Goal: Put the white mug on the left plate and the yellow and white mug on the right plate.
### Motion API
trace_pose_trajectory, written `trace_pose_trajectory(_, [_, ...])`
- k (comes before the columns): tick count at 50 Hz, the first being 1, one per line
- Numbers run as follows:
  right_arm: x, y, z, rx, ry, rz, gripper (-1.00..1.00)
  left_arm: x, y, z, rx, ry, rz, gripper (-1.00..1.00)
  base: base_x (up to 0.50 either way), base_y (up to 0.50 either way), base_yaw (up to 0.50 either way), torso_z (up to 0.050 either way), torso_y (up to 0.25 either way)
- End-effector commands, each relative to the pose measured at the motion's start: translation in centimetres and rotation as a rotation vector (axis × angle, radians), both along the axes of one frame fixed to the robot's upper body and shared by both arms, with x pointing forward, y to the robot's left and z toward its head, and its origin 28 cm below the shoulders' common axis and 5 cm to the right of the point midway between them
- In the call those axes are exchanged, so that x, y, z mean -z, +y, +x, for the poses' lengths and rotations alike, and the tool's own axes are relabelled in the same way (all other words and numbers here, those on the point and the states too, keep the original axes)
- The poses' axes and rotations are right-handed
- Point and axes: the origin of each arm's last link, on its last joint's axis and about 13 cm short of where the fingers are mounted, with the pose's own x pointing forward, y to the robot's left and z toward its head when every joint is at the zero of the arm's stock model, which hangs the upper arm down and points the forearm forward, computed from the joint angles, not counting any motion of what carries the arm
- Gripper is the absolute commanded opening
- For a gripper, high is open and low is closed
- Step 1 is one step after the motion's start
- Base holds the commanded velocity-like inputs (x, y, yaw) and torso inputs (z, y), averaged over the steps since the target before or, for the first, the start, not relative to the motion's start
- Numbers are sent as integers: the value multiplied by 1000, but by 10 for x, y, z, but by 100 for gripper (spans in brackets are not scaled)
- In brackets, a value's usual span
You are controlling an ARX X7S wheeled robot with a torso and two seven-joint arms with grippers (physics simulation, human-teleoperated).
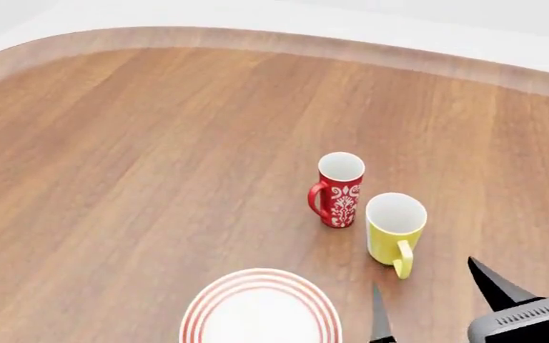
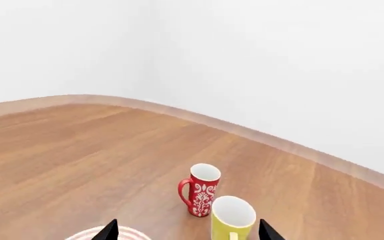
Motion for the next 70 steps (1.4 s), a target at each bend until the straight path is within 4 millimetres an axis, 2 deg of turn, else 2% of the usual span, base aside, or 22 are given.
trace_pose_trajectory(1, [-9,-8,-23,-145,105,-75,100,-4,8,-12,-32,-68,-42,100,0,0,0,0,0])
trace_pose_trajectory(12, [-13,-24,-33,-210,151,-90,100,-5,13,-8,-31,-76,-81,100,0,0,0,0,0])
trace_pose_trajectory(19, [-18,-25,-41,-268,159,-148,100,-5,14,-6,-46,-73,-87,100,0,0,0,0,0])
trace_pose_trajectory(45, [-10,-30,-57,-373,208,-255,100,-5,14,-7,-49,-83,-76,100,0,0,0,0,0])
trace_pose_trajectory(58, [-6,-27,-54,-429,241,-292,100,-4,14,-9,-48,-83,-77,100,0,0,0,0,0])
trace_pose_trajectory(70, [5,-20,-36,-492,262,-274,100,-4,13,-10,-47,-85,-77,100,0,0,0,0,0])
